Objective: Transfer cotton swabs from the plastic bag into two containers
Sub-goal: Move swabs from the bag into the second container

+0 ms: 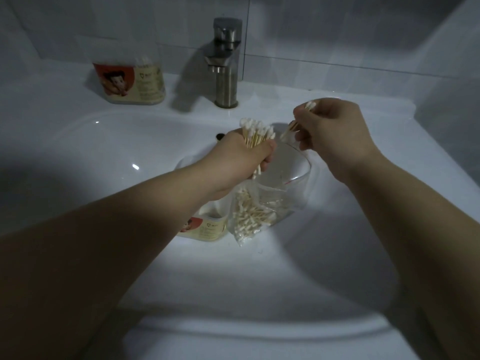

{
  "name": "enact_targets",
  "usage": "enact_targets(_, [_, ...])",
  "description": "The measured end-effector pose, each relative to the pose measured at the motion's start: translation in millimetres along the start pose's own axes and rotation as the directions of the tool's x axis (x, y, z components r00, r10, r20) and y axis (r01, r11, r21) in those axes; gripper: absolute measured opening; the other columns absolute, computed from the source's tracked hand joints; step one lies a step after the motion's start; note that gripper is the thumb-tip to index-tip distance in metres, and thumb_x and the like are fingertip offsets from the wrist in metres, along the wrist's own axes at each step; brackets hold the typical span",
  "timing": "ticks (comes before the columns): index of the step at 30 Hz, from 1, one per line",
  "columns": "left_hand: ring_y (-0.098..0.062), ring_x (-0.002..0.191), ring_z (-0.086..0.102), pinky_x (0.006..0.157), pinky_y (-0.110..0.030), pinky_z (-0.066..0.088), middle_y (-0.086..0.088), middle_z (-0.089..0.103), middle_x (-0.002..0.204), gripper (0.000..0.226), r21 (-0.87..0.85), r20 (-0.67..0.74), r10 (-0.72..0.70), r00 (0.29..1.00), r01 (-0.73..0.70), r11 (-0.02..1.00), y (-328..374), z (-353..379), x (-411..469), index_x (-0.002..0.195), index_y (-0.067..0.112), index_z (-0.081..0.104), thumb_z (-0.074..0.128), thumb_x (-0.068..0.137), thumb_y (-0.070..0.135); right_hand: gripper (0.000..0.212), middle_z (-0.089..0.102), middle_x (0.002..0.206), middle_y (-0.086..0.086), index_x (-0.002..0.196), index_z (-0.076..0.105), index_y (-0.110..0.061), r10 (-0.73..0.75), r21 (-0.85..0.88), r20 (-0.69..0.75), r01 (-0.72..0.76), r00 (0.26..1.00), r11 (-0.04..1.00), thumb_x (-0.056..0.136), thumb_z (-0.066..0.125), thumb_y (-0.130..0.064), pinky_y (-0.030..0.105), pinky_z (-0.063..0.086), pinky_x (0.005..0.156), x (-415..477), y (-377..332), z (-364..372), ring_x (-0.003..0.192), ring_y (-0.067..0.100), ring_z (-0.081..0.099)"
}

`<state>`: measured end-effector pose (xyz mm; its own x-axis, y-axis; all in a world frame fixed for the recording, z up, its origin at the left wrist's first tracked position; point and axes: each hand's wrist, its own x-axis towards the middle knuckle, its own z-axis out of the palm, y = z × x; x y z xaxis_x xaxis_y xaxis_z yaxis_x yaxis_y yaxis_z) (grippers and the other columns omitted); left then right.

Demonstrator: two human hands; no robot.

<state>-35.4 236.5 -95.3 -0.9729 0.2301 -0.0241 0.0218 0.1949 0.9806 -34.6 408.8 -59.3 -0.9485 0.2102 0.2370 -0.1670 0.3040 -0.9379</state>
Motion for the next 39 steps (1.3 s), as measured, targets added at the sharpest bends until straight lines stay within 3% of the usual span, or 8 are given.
enact_targets(7, [-0.019,0.099,0.076,0.09,-0.039,0.06,-0.006,0.079,0.106,0.026,-0.179,0.031,-0.039,0.999,0.044,0.983,3,-1,-2,0.118,0.012,0.07,0.055,0.106,0.03,0.011,0.074,0.073,0.01,0.099,0.075,-0.019,-0.064,-0.082,0.166,0.079,0.984,0.994,0.089,0.073,-0.015,0.025,0.055,0.057,-6,2,7,0.059,0.014,0.065])
enact_targets(15, [-0.012,0.063,0.066,0.067,-0.028,0.06,-0.003,0.07,0.073,0.012,-0.383,0.124,-0.069,0.99,0.112,0.917,7,-1,-7,0.098,0.008,0.07,0.061,0.103,0.013,0.027,0.078,0.104,-0.003,0.116,0.077,-0.014,-0.122,-0.324,0.241,0.198,0.963,0.925,0.097,0.059,-0.023,0.035,0.058,0.08,-9,3,8,0.088,0.009,0.071])
enact_targets(19, [-0.011,0.061,0.068,0.056,-0.024,0.055,-0.005,0.072,0.073,0.007,-0.456,0.102,-0.125,0.987,0.158,0.876,9,-5,-5,0.1,0.005,0.069,0.063,0.1,0.008,0.073,0.064,0.132,-0.012,0.156,0.038,-0.019,0.036,-0.262,0.526,0.121,0.85,0.958,0.089,0.067,-0.023,0.024,0.052,0.095,-14,-1,6,0.113,-0.001,0.062])
enact_targets(22, [-0.012,0.064,0.071,0.059,-0.025,0.059,-0.005,0.073,0.074,0.011,-0.475,0.14,-0.171,0.975,0.218,0.853,9,-8,-3,0.097,0.004,0.071,0.062,0.101,0.009,0.11,0.051,0.145,-0.016,0.162,0.02,-0.022,0.058,-0.425,0.635,0.285,0.771,0.859,0.075,0.085,-0.042,0.009,0.038,0.102,-19,-1,10,0.129,-0.002,0.048])
enact_targets(27, [-0.011,0.067,0.072,0.061,-0.028,0.06,-0.001,0.073,0.078,0.01,-0.425,0.201,-0.194,0.96,0.264,0.866,9,-7,-6,0.096,0.013,0.071,0.062,0.101,0.015,0.086,0.064,0.131,-0.009,0.151,0.047,-0.023,-0.121,-0.451,0.545,0.412,0.83,0.792,0.077,0.083,-0.049,0.028,0.047,0.104,-19,-4,13,0.118,0.005,0.059])
enact_targets(32, [-0.008,0.058,0.066,0.052,-0.021,0.055,0.002,0.066,0.068,0.015,-0.492,0.191,-0.201,0.961,0.271,0.828,15,-8,-6,0.091,0.011,0.069,0.06,0.102,0.016,0.11,0.054,0.133,-0.018,0.157,0.034,-0.022,-0.116,-0.412,0.588,0.42,0.8,0.808,0.066,0.09,-0.048,0.001,0.033,0.098,-22,-6,11,0.125,-0.004,0.049])
enact_targets(36, [-0.006,0.058,0.065,0.058,-0.024,0.057,0.005,0.065,0.067,0.017,-0.435,0.242,-0.242,0.94,0.328,0.838,16,-9,-7,0.086,0.016,0.066,0.062,0.101,0.022,0.09,0.065,0.128,-0.011,0.15,0.047,-0.022,-0.175,-0.445,0.529,0.448,0.83,0.775,0.072,0.087,-0.044,0.016,0.043,0.101,-18,-6,10,0.118,0.002,0.058])
enact_targets(39, [-0.007,0.054,0.063,0.057,-0.025,0.056,0.004,0.064,0.065,0.014,-0.414,0.177,-0.247,0.953,0.3,0.859,14,-7,-6,0.086,0.017,0.065,0.065,0.1,0.021,0.092,0.061,0.127,-0.015,0.15,0.047,-0.027,-0.127,-0.451,0.525,0.402,0.841,0.797,0.07,0.087,-0.049,0.008,0.046,0.088,-21,-9,10,0.107,0.001,0.063])
